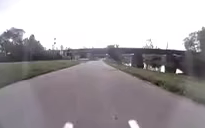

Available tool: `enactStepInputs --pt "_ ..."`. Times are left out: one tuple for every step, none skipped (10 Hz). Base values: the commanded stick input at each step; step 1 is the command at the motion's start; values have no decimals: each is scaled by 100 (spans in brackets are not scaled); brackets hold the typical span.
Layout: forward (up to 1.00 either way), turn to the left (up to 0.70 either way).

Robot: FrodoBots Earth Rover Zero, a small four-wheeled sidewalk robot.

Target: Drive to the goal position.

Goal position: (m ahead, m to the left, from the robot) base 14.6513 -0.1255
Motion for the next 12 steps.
enactStepInputs --pt "70 0" --pt "70 0" --pt "70 0" --pt "70 0" --pt "70 0" --pt "70 0" --pt "70 8" --pt "70 18" --pt "70 27" --pt "70 35" --pt "70 35" --pt "70 35"
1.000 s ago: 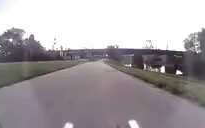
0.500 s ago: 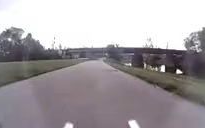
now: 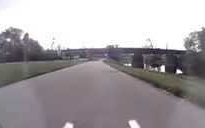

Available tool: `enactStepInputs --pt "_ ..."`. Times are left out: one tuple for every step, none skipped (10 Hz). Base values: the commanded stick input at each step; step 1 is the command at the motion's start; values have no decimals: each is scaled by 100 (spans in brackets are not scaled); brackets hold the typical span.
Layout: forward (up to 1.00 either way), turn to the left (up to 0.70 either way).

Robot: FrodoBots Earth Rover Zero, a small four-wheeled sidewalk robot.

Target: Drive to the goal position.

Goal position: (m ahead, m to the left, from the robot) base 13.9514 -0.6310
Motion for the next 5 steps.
enactStepInputs --pt "70 35" --pt "70 27" --pt "70 13" --pt "70 0" --pt "70 0"
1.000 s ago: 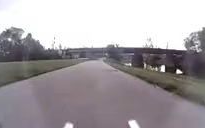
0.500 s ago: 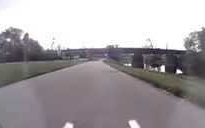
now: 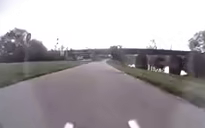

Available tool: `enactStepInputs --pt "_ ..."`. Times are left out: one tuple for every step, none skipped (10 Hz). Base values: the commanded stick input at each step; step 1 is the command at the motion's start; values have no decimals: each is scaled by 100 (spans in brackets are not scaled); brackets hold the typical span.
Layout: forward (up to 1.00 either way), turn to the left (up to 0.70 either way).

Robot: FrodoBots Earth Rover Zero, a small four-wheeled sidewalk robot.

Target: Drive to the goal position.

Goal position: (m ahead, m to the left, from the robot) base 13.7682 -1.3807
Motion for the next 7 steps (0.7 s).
enactStepInputs --pt "70 0" --pt "70 0" --pt "70 0" --pt "70 0" --pt "70 0" --pt "70 0" --pt "70 0"
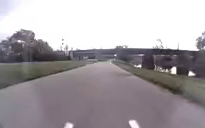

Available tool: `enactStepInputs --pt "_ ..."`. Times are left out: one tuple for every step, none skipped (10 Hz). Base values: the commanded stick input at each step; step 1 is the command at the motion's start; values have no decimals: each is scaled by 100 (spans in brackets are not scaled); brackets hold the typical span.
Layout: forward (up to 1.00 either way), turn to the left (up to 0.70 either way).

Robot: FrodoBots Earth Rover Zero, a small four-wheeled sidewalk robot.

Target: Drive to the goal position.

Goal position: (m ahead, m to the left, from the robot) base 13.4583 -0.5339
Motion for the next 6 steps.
enactStepInputs --pt "70 0" --pt "70 0" --pt "70 0" --pt "70 1" --pt "70 14" --pt "70 27"
